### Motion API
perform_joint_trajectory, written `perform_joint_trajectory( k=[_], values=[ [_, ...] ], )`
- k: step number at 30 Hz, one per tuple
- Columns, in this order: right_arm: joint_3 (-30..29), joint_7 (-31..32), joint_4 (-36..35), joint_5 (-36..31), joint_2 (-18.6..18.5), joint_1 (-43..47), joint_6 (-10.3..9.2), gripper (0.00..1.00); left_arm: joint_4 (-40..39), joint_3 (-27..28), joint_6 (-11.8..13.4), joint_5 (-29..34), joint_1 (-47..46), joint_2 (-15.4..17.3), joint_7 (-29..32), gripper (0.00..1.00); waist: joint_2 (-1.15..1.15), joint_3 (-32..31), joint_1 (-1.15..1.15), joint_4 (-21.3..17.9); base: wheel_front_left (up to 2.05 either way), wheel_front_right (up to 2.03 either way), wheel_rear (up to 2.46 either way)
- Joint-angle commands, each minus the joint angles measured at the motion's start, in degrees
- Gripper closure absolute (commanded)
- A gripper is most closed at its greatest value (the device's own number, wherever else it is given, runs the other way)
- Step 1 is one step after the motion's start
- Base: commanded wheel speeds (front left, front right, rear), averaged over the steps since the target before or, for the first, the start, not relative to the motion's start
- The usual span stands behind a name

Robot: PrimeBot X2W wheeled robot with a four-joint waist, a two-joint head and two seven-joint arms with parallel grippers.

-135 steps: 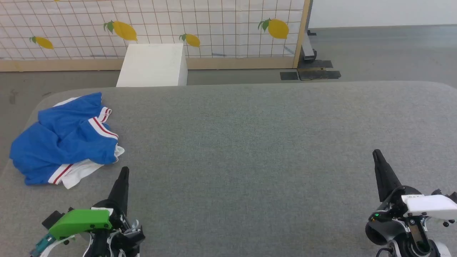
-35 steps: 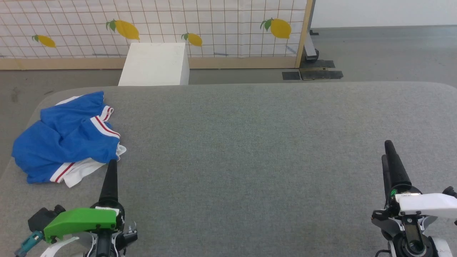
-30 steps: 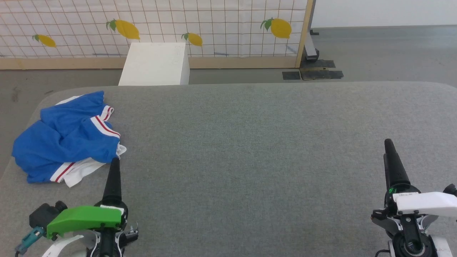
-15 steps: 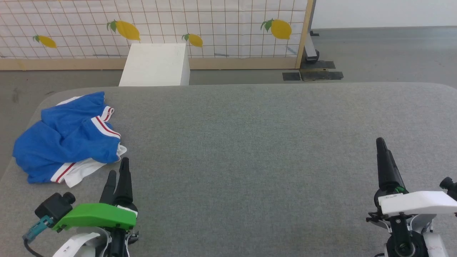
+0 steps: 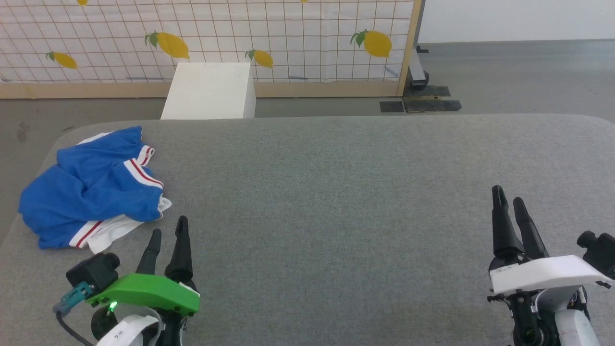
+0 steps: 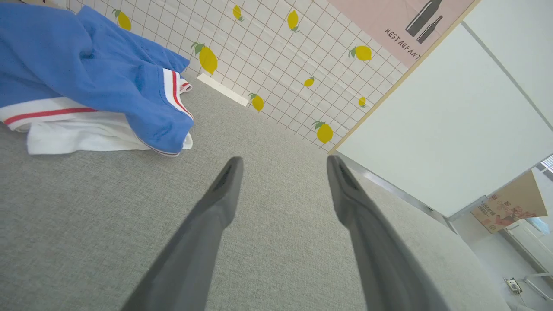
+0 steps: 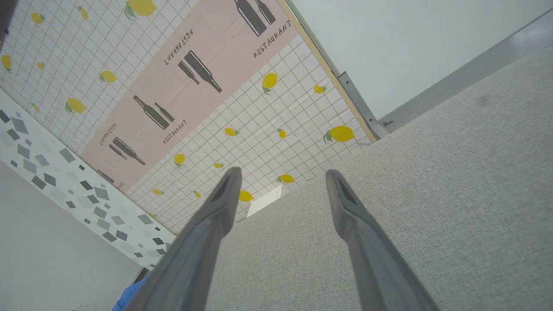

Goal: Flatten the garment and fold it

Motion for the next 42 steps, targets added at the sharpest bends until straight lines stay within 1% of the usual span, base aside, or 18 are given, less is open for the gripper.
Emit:
perform_joint_trajectory(
  k=[1,10,20,32,42],
  values=[
    [0.4,-0.74,-0.05,-2.47,-0.02,0.95,0.26,0.0,0.19,-0.54,0.05,2.33,0.81,0.56,-0.69,0.0,0.0,-0.09,0.0,-0.02,0.0,0.0,0.0],
    [0.99,-1.65,-0.1,-10.26,-0.02,1.51,0.3,0.0,1.7,-2.36,0.05,8.55,0.93,1.55,-2.44,0.0,0.0,-0.56,0.0,0.03,0.0,0.0,0.0],
    [1.29,-2.26,0.6,-17.5,-0.02,2.24,0.33,0.0,3.3,-3.55,0.31,14.48,1.33,2.37,-4.37,0.0,0.0,-1.34,0.0,0.15,0.0,0.0,0.0],
    [1.73,-3.81,1.28,-25.18,-0.02,2.56,0.37,0.0,3.95,-5.14,0.6,21.34,1.75,3.34,-6.59,0.0,0.0,-1.6,0.0,0.2,0.0,0.0,0.0],
    [2.07,-5.4,1.35,-31.5,-0.03,2.21,0.41,0.0,4.01,-6.6,0.65,26.97,1.41,4.41,-8.32,0.0,0.0,-0.58,0.0,0.19,0.0,0.0,0.0]
  ],
)
